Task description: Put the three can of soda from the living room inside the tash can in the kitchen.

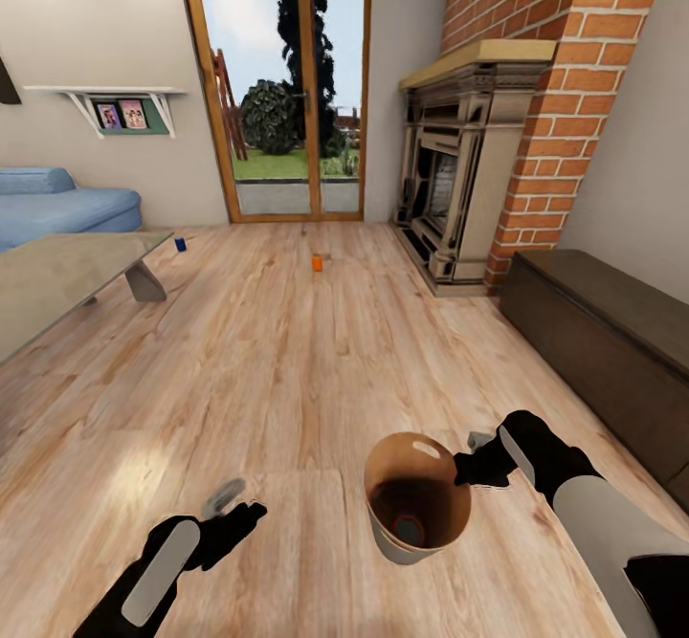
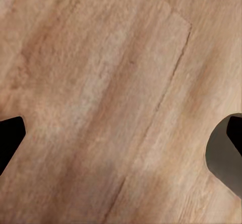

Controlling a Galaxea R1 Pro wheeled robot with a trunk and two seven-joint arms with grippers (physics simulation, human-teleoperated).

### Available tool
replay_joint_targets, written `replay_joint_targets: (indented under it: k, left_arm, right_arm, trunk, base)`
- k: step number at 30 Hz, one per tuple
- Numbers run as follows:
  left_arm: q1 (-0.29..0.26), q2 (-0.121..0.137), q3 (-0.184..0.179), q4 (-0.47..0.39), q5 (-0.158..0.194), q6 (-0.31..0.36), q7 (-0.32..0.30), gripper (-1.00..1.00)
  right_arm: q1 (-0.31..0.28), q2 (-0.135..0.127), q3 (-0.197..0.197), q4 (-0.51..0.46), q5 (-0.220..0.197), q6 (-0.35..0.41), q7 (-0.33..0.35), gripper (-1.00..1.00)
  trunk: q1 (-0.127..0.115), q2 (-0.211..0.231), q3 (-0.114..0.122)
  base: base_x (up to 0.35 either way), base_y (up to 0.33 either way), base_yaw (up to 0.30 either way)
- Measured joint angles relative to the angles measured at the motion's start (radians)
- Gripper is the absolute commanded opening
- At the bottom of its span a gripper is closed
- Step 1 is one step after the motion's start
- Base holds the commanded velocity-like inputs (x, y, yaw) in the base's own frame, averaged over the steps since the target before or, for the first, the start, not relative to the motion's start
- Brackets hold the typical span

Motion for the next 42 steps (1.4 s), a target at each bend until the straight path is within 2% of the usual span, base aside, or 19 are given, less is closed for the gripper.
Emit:
replay_joint_targets:
  k: [3, 7, 15, 17, 22, 24, 27, 31, 35, 38, 42]
  left_arm:
    - [0.001, -0.018, -0.012, 0.045, -0.002, -0.039, -0.001, 1.00]
    - [0.002, -0.027, -0.018, 0.068, -0.004, -0.058, -0.001, 1.00]
    - [0.008, -0.014, -0.015, 0.067, -0.006, -0.056, 0.017, 1.00]
    - [0.014, -0.012, -0.014, 0.037, -0.005, -0.053, 0.057, 1.00]
    - [0.051, -0.010, -0.016, -0.100, -0.004, 0.011, 0.221, 1.00]
    - [0.062, -0.011, -0.018, -0.119, -0.005, 0.029, 0.256, 1.00]
    - [0.066, -0.013, -0.019, -0.117, -0.005, 0.034, 0.265, 1.00]
    - [0.067, -0.014, -0.020, -0.113, -0.006, 0.034, 0.270, 1.00]
    - [0.068, -0.015, -0.020, -0.106, -0.006, 0.026, 0.270, 1.00]
    - [0.068, -0.016, -0.020, -0.111, -0.005, 0.024, 0.270, 1.00]
    - [0.068, -0.019, -0.020, -0.116, -0.005, 0.023, 0.270, 1.00]
  right_arm:
    - [0.000, 0.002, 0.002, 0.000, 0.001, 0.000, -0.001, -1.00]
    - [0.000, 0.003, 0.005, -0.001, -0.004, 0.001, -0.001, -1.00]
    - [0.000, 0.003, 0.008, -0.002, -0.001, 0.000, -0.002, -1.00]
    - [0.000, 0.003, 0.008, -0.002, -0.001, 0.000, -0.002, -1.00]
    - [0.000, -0.002, 0.006, -0.021, 0.004, -0.001, -0.002, -1.00]
    - [0.011, -0.006, 0.004, -0.042, 0.003, -0.033, -0.003, -1.00]
    - [0.017, -0.006, 0.005, -0.048, -0.007, -0.045, -0.001, -1.00]
    - [0.021, -0.007, 0.004, -0.051, -0.001, -0.050, -0.001, -1.00]
    - [0.021, -0.010, -0.002, -0.051, -0.004, 0.002, 0.002, -1.00]
    - [0.016, -0.013, -0.009, -0.051, 0.002, -0.001, 0.001, -1.00]
    - [0.009, -0.018, -0.012, -0.037, -0.014, 0.002, 0.001, -1.00]
  trunk:
    - [0.000, 0.000, 0.000]
    - [0.000, 0.000, 0.000]
    - [0.000, 0.000, 0.000]
    - [0.000, 0.000, 0.000]
    - [0.000, 0.000, 0.000]
    - [0.000, 0.000, 0.000]
    - [0.000, 0.000, 0.000]
    - [0.000, 0.000, 0.000]
    - [0.000, 0.000, 0.000]
    - [0.000, 0.000, 0.000]
    - [0.000, 0.000, 0.000]
  base:
    - [0.334, 0.105, 0.000]
    - [0.338, 0.095, 0.000]
    - [0.342, 0.037, 0.000]
    - [0.343, 0.006, 0.000]
    - [0.344, 0.021, 0.000]
    - [0.344, 0.060, 0.000]
    - [0.344, 0.066, 0.000]
    - [0.344, 0.069, 0.000]
    - [0.344, 0.085, 0.000]
    - [0.344, 0.121, 0.000]
    - [0.344, 0.139, 0.000]
